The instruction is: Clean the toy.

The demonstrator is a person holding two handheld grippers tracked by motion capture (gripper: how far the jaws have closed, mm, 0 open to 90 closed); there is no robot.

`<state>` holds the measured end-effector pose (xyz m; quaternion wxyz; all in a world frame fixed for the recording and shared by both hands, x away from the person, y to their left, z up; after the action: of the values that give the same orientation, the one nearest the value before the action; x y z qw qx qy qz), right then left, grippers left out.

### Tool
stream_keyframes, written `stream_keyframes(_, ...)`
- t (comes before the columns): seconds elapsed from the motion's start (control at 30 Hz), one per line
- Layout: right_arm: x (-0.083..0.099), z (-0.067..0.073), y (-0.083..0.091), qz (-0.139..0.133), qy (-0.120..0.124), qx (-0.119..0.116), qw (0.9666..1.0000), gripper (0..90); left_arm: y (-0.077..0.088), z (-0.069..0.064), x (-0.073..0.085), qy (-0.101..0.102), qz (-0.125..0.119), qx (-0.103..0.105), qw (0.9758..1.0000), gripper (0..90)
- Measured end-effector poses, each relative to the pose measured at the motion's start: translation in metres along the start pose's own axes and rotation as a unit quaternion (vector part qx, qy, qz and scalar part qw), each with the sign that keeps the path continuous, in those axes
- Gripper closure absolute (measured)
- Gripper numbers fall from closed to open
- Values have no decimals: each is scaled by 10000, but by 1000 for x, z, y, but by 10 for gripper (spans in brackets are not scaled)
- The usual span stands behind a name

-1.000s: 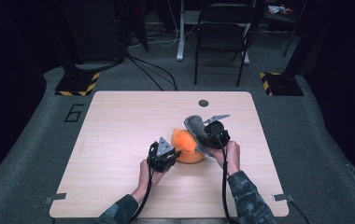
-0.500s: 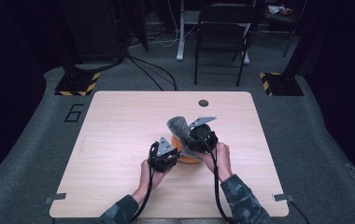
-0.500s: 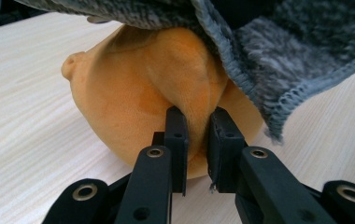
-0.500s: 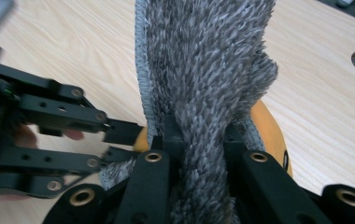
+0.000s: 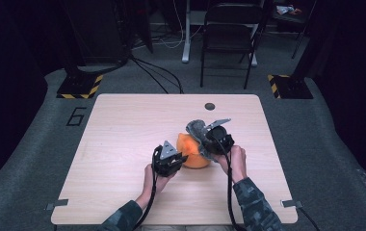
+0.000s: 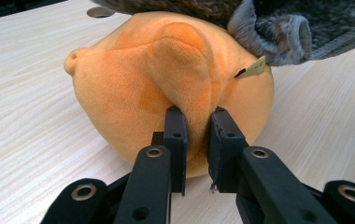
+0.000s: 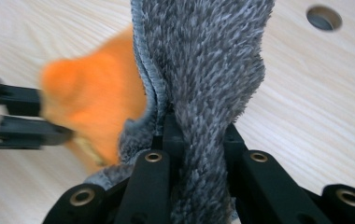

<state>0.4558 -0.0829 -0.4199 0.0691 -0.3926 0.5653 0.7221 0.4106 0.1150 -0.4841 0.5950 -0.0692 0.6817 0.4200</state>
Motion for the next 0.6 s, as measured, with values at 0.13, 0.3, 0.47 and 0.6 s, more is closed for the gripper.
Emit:
stream_keyframes(0.13,6,-16,-10,157,-211,103,9996,787,1,2,1,-22,38,36,10000,789)
stream_keyframes(0.3,15,-34,-22,393,-487,202,9978,787,0,2,1,-31,29,43,10000,789)
stream_keyframes(0.47,27,-48,-38,674,-765,218,9945,787,1,3,1,-20,28,30,10000,788)
stream_keyframes(0.6,35,-56,-48,893,-845,228,9922,787,1,5,2,1,12,65,10000,787)
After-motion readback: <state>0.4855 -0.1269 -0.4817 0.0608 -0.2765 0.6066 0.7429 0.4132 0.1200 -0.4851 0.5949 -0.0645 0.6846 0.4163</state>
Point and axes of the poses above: each handheld gripper's, and its own axes: y roughly backward along the jaws, x roughly out of its underside, z roughly to its left, the point moved 1 cm from there along -y, roughly forward along the jaws, and after that the axes turned 8 degrees about -y, right-handed, at the moved point
